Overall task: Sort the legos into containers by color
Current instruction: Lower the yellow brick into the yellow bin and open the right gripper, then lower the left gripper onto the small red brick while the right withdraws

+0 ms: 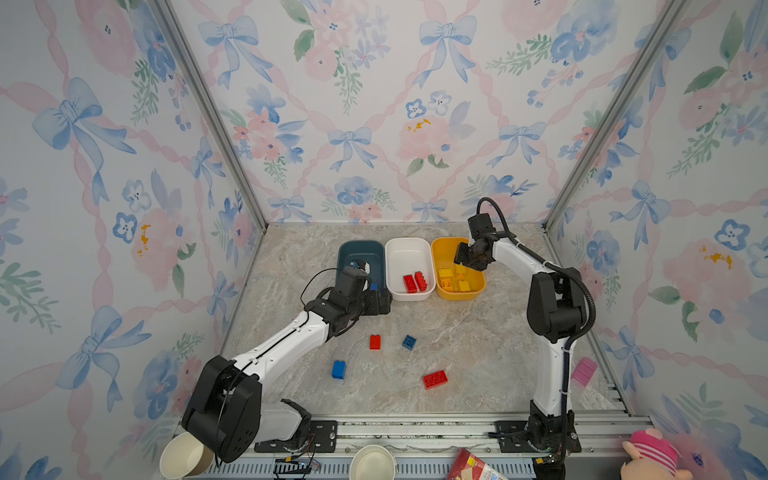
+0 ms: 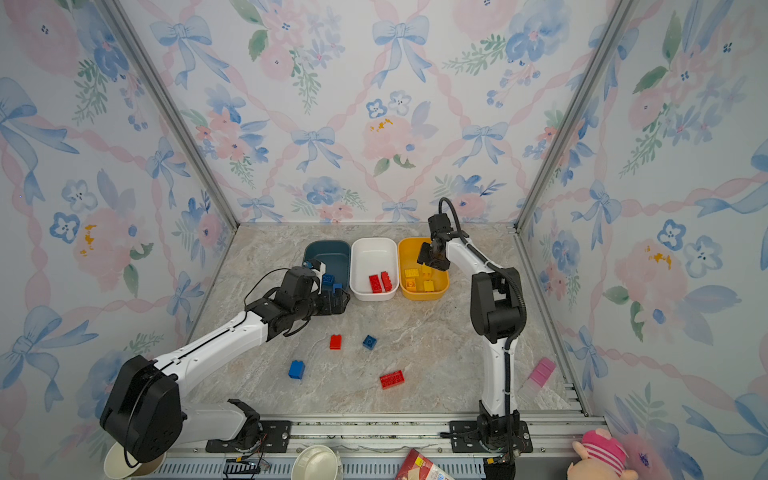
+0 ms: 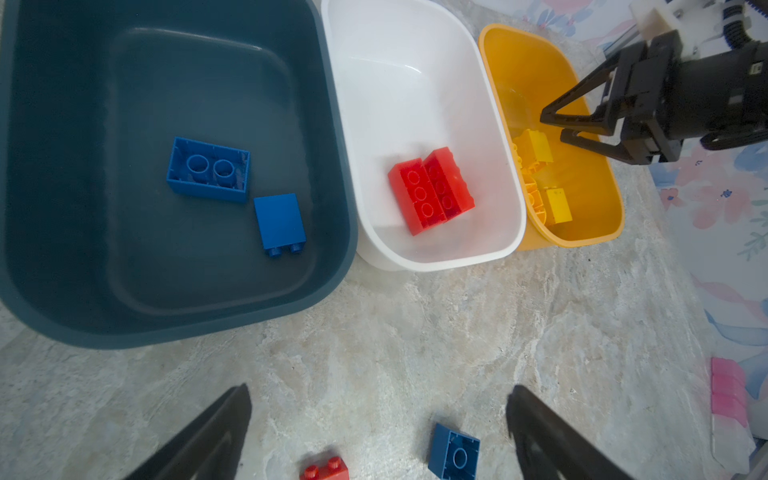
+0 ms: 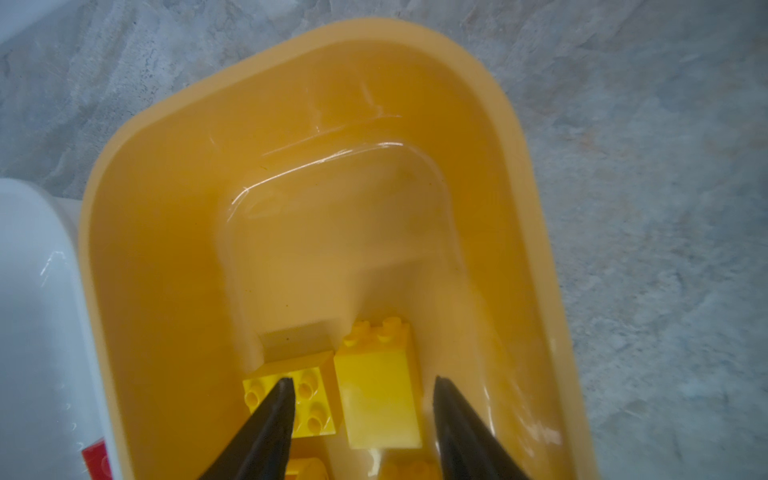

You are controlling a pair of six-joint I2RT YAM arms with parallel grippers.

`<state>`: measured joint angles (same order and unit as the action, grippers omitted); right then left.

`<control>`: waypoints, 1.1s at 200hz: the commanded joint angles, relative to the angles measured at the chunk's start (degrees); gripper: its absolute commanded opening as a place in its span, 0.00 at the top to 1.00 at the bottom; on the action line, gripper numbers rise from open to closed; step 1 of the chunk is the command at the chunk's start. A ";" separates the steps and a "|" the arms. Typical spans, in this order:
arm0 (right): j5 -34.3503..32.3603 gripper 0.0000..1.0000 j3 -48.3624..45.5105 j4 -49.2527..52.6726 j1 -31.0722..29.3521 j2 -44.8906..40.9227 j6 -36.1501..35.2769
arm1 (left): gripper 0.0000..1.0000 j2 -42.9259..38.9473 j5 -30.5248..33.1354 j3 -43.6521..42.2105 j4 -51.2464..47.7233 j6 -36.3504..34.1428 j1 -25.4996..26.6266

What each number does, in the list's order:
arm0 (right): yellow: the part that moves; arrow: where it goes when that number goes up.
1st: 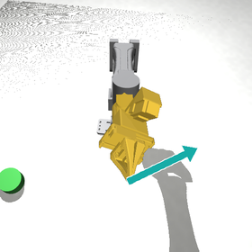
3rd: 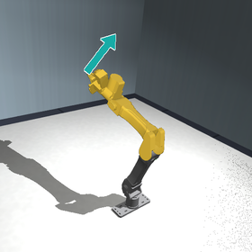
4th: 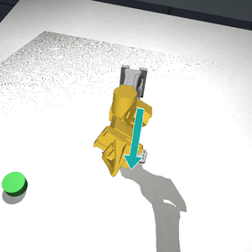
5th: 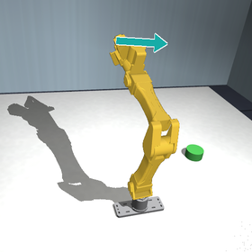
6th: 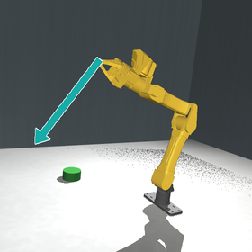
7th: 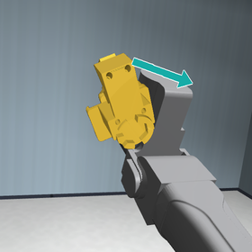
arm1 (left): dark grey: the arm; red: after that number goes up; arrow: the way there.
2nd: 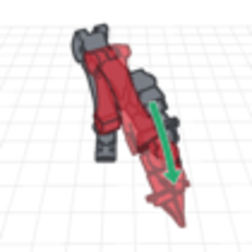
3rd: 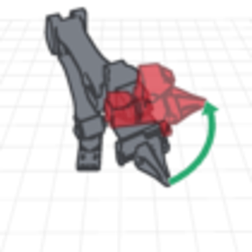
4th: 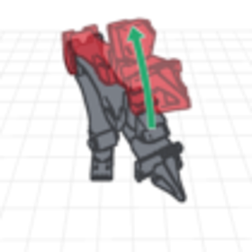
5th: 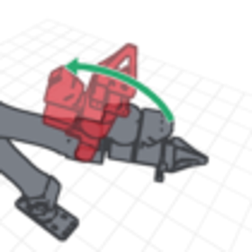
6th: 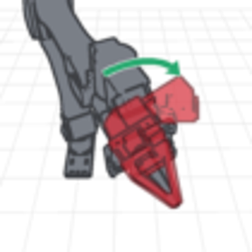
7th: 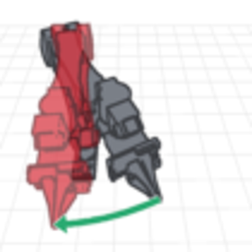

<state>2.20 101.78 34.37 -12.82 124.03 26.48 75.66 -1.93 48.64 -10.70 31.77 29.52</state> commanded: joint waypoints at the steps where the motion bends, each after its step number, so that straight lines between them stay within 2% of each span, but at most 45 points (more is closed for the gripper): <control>1: 0.61 0.41 1.42 0.89 0.35 0.08 -0.21 | 0.02 -1.28 0.50 -0.92 0.32 0.55 -0.51; 124: 0.71 0.31 -6.42 -1.12 -0.14 -8.32 0.15 | 0.02 -1.60 -0.21 -2.02 0.33 0.74 -0.60; 220: -1.09 0.13 -20.20 -1.58 -3.88 -20.97 -0.70 | 0.02 -1.92 -2.06 -4.32 0.24 1.66 -0.45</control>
<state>2.33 84.58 32.34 -15.03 107.09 26.41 74.83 -2.72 45.56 -10.68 32.25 29.21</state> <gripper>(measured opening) 0.852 0.979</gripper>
